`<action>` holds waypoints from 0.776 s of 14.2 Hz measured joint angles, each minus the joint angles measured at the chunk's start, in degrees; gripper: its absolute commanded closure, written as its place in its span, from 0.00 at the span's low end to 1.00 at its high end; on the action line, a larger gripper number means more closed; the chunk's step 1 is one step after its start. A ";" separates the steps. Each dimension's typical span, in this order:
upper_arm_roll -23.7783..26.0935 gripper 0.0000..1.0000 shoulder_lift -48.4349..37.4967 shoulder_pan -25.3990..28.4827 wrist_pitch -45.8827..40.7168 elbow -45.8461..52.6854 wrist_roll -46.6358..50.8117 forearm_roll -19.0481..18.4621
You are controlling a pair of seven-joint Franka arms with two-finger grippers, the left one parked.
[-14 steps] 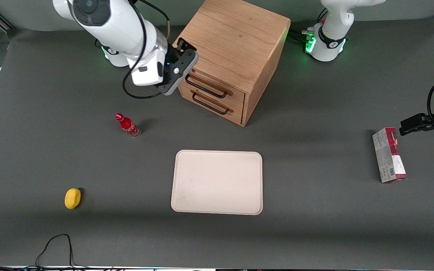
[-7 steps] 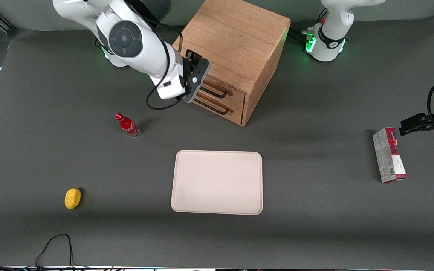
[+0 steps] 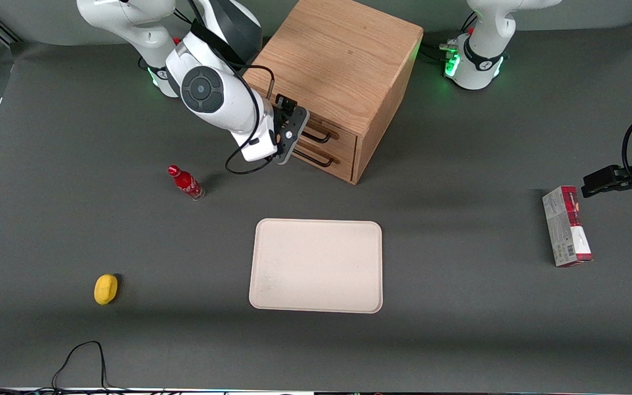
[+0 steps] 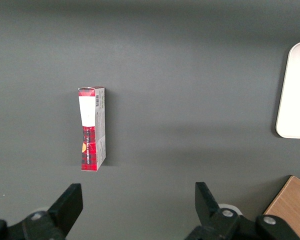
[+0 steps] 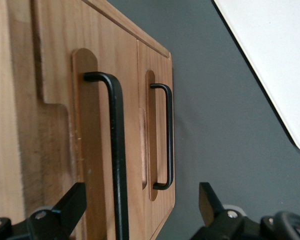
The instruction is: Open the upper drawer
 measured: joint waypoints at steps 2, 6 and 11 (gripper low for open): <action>0.02 0.00 0.01 0.11 2.40 -1.57 -0.09 -0.01; 0.02 0.00 0.14 0.65 5.75 -3.56 -0.18 -0.52; -0.45 0.00 1.02 0.52 6.79 -3.07 -2.35 -3.98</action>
